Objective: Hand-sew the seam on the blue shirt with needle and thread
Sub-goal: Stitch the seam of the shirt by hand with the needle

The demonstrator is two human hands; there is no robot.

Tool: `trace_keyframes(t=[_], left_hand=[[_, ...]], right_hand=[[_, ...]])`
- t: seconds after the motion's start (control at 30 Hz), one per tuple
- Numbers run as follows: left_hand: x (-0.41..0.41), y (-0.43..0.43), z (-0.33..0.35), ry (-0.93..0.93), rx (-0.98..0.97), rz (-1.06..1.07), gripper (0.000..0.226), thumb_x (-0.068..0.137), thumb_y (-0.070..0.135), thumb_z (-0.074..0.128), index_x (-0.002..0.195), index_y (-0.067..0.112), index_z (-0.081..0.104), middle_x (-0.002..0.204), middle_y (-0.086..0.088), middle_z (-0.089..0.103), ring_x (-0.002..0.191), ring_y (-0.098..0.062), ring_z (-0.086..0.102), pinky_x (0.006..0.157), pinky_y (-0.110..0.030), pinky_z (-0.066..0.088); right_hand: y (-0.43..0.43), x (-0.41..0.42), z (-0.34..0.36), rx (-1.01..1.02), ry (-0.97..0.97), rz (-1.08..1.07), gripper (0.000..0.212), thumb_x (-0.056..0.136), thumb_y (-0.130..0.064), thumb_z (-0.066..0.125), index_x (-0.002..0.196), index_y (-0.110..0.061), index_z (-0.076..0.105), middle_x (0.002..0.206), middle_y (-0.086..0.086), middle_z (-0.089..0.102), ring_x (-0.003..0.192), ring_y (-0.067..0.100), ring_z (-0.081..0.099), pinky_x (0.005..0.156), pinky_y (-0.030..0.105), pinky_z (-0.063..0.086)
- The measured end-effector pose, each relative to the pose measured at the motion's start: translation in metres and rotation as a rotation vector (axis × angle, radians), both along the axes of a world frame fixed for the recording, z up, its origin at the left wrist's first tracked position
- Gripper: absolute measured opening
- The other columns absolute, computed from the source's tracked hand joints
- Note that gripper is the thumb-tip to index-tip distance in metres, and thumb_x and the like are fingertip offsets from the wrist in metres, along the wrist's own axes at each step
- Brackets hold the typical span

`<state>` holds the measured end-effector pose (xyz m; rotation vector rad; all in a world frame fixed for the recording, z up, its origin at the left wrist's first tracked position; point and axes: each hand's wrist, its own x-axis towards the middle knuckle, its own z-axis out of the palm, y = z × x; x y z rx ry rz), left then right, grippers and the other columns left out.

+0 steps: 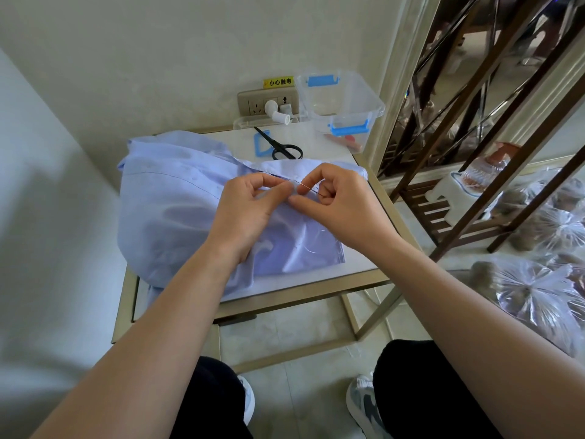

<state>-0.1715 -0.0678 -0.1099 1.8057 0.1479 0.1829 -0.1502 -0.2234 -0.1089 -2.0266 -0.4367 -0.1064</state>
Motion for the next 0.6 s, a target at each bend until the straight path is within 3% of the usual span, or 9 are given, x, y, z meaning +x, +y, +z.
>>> trace_keyframes(t=[0.27, 0.47, 0.6], left_hand=[[0.001, 0.001, 0.000, 0.016, -0.018, 0.012, 0.011, 0.086, 0.019, 0.071, 0.076, 0.023, 0.073, 0.071, 0.009, 0.070, 0.072, -0.011, 0.063, 0.074, -0.026, 0.049], [0.001, 0.003, 0.000, 0.005, 0.043, 0.037, 0.010, 0.087, 0.022, 0.068, 0.078, 0.022, 0.071, 0.055, 0.021, 0.060, 0.056, 0.004, 0.049, 0.058, -0.008, 0.038], [0.000, 0.003, 0.000, 0.004, 0.038, 0.037, 0.010, 0.087, 0.022, 0.069, 0.077, 0.023, 0.071, 0.058, 0.021, 0.063, 0.058, 0.004, 0.052, 0.059, -0.008, 0.040]], right_hand=[[0.001, 0.003, 0.003, -0.016, -0.022, 0.008, 0.012, 0.086, -0.013, 0.071, 0.076, -0.012, 0.064, 0.043, -0.012, 0.029, 0.046, 0.008, 0.030, 0.051, 0.015, 0.025], [-0.013, -0.010, 0.025, -0.241, 0.283, 0.486, 0.010, 0.086, -0.006, 0.068, 0.077, -0.009, 0.067, 0.052, -0.005, 0.032, 0.050, 0.007, 0.027, 0.052, 0.015, 0.027], [-0.012, -0.008, 0.022, -0.132, 0.163, 0.294, 0.009, 0.087, -0.009, 0.070, 0.080, -0.011, 0.064, 0.053, -0.004, 0.032, 0.048, 0.006, 0.027, 0.050, 0.013, 0.027]])
